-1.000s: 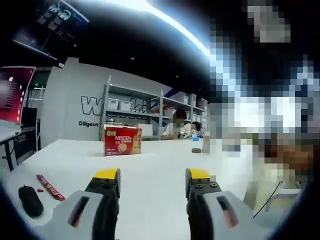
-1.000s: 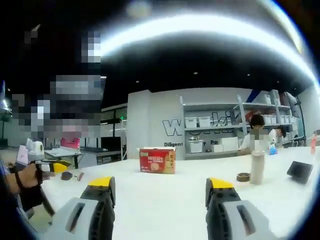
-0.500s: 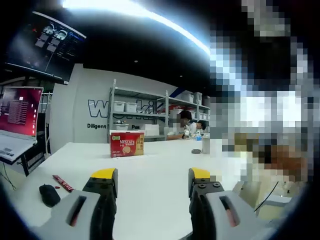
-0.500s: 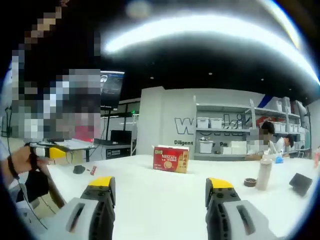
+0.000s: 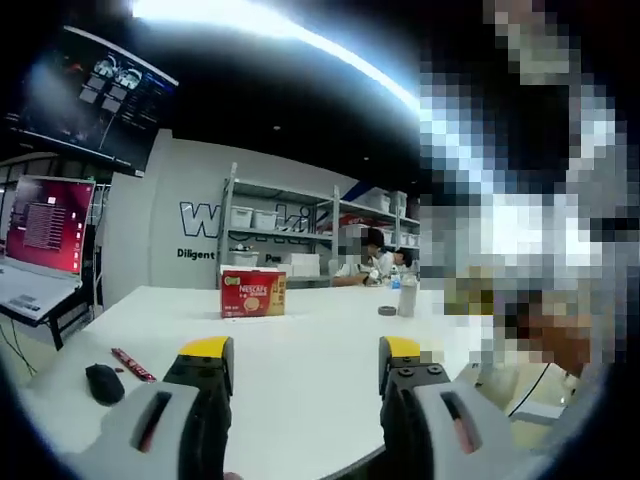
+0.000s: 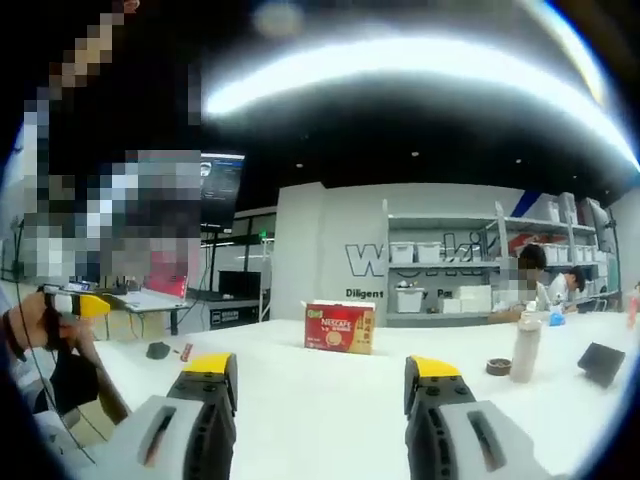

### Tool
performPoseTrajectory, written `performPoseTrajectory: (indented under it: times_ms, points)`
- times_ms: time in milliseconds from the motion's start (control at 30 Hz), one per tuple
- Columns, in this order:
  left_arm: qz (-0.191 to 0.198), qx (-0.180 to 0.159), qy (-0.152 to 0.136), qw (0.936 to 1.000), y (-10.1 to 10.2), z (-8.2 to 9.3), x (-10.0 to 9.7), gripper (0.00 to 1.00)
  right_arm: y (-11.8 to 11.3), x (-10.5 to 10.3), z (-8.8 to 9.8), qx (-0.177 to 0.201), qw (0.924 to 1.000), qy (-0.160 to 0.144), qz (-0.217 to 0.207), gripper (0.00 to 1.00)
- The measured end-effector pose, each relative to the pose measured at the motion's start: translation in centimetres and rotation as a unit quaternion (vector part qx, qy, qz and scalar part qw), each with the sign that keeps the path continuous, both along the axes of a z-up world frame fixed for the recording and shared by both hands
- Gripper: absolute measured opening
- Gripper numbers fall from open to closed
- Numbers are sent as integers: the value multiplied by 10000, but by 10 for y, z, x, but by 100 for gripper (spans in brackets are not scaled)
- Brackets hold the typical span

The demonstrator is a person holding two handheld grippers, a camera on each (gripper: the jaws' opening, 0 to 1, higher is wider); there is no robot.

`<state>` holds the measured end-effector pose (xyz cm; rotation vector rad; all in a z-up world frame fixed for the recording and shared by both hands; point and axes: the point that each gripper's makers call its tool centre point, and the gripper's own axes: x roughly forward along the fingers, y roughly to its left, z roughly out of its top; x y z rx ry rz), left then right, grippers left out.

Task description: Tear open the coffee pouch, take out the coffee, and pour the coffee from the pouch into the cup

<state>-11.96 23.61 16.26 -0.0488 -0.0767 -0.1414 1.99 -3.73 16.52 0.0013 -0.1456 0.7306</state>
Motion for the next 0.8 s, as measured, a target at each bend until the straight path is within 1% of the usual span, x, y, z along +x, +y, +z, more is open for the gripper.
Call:
performPoseTrajectory:
  times_ms: [100,233,300,367,400,467,533,567,633,733,800]
  points:
    - [-10,33,16,10000,-2,-5,-2,61,-7,-2,3,50,10000,-56,-66,67]
    - [-15,-8,27,10000,-2,-10,-4,61,-11,-6,-2,57,10000,-19,-68,65]
    - [18,-30,-2,10000,-2,-12,-7,61,-13,-10,-4,85,9999,5,-62,65]
    - [20,-15,-39,10000,-3,-12,-8,60,-14,-13,-4,60,10000,-60,-46,65]
    - [35,29,-102,9999,-5,-11,-10,60,-15,-14,-5,59,9999,-88,-35,65]
    - [39,49,-98,9999,-6,-11,-11,60,-17,-13,-8,53,9999,-84,-53,64]
    - [31,65,-101,9999,-9,-11,-12,60,-21,-13,-10,231,9997,44,-43,65]
    - [35,72,-119,9999,-9,-10,-12,60,-23,-13,-9,280,9996,54,-55,65]
    - [13,46,-129,9999,-11,-10,-11,60,-24,-13,-6,319,9995,45,-57,65]
    - [-10,85,-104,9999,-14,-13,-10,60,-26,-11,-4,254,9996,-56,-123,65]
    - [-8,120,-76,9999,-13,-14,-10,60,-27,-11,-4,287,9995,-33,-136,65]
